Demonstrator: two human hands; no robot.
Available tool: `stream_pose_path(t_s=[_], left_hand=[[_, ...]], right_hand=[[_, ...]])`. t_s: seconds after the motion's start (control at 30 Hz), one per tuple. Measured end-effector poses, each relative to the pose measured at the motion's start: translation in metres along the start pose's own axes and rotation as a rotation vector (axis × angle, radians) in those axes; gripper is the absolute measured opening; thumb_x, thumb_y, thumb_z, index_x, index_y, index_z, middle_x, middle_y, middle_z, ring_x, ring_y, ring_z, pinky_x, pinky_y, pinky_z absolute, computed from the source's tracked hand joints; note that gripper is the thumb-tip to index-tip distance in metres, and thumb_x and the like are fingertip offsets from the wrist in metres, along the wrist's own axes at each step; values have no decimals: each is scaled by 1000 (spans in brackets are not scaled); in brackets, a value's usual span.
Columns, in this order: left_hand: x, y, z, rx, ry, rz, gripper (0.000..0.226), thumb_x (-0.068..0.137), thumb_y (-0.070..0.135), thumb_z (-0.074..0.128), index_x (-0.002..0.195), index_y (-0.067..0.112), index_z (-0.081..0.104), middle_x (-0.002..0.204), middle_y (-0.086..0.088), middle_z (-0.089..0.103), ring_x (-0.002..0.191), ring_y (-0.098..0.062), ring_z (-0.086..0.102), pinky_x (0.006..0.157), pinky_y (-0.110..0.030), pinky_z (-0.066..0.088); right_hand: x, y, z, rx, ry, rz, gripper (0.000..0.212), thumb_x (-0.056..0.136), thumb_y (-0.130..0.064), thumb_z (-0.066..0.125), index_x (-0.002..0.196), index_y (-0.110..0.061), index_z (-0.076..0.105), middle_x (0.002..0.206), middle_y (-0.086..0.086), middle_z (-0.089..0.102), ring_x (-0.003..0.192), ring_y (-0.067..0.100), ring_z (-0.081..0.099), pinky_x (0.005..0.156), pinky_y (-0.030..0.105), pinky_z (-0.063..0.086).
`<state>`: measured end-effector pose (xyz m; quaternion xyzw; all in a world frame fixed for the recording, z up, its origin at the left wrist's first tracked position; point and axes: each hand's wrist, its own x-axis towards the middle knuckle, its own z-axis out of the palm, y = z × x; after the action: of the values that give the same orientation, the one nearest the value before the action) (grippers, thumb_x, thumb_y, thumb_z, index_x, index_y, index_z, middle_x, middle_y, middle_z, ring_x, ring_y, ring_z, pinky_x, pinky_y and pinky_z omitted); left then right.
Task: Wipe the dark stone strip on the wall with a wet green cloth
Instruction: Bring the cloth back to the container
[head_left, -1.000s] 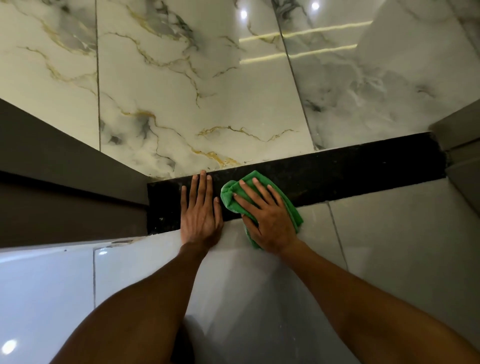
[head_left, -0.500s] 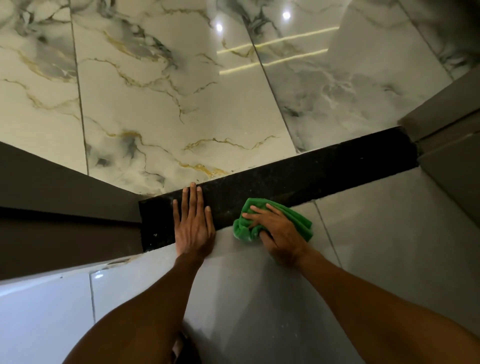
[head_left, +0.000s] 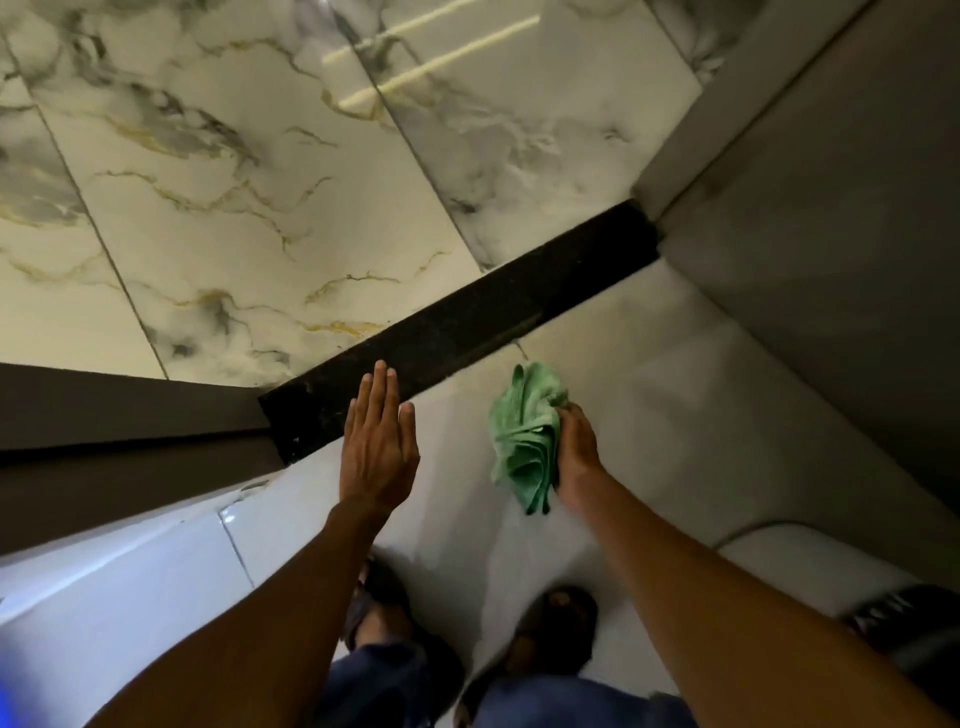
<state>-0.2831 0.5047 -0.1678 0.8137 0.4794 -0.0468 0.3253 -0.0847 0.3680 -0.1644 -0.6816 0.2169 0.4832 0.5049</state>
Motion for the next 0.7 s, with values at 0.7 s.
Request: stream_pose_path(t_s=[0.7], left_hand=[[-138, 374, 3, 210, -367, 657, 68, 116, 50, 13, 176, 21, 5, 185, 4, -5, 172, -14, -7, 141, -40, 2]], right_hand=[[-251, -19, -320, 311, 661, -91, 53, 116, -20, 41, 168, -14, 32, 172, 18, 37, 154, 39, 42, 124, 46, 38]])
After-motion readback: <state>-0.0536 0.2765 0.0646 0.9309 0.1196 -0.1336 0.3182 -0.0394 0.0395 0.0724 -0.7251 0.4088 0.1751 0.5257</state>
